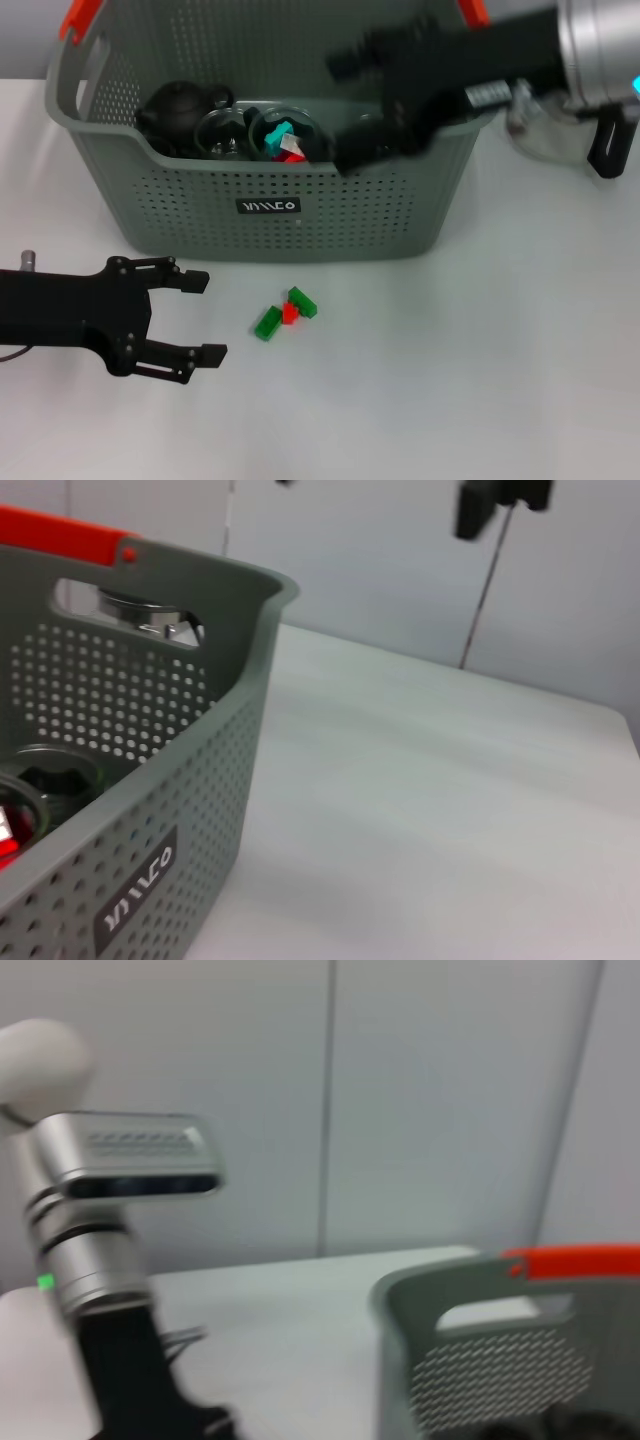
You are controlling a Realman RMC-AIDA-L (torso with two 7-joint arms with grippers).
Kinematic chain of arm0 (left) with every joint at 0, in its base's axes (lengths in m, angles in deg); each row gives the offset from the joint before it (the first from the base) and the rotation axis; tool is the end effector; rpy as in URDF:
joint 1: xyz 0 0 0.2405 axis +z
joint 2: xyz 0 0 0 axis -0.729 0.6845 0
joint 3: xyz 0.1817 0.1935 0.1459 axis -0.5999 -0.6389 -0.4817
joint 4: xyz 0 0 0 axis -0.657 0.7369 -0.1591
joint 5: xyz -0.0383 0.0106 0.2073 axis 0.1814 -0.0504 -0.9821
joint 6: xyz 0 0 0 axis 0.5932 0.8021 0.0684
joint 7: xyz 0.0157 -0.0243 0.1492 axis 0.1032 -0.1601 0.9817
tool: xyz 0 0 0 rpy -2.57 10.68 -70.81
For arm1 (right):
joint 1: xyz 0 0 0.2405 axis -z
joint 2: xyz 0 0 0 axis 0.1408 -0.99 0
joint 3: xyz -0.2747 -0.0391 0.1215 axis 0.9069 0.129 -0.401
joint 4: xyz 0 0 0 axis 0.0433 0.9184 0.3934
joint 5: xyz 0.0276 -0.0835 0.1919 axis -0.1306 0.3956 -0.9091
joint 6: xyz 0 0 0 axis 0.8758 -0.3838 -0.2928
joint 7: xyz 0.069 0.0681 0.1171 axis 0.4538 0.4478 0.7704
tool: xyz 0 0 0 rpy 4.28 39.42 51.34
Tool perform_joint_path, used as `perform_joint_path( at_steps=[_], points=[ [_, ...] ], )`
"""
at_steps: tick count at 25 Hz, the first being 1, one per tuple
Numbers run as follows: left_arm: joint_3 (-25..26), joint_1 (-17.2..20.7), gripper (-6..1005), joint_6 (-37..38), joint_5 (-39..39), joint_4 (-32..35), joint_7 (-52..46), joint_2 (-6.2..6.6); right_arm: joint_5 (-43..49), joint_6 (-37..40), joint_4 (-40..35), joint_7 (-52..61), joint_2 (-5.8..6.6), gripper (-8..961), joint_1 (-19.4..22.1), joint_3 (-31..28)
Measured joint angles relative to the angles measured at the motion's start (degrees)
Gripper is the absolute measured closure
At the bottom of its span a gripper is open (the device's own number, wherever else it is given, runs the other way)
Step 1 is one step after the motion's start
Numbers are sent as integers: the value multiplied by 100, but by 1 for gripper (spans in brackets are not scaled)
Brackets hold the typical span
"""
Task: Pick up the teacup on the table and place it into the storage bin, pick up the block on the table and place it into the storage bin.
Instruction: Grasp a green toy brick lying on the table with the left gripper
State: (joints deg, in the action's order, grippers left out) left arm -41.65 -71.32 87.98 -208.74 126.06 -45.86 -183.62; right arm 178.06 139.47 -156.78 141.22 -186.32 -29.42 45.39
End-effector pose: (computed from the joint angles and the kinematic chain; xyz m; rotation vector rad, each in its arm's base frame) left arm -0.3089 0.2984 0.0101 -2.8802 -0.5032 -0.4812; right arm 0.0892 0.3840 -0.0044 -2.8921 0.1497 0.4152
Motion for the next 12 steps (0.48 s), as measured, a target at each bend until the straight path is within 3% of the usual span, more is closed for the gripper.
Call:
perform_joint_path(
  at_steps=[7, 12],
  points=[
    [-357, -166, 83, -280, -228, 28, 380, 50, -5, 1193, 49, 126, -8, 1, 242, -255],
    [-855, -316, 83, -703, -619, 65, 566, 52, -64, 1735, 280, 315, -3, 1, 255, -791]
  ],
)
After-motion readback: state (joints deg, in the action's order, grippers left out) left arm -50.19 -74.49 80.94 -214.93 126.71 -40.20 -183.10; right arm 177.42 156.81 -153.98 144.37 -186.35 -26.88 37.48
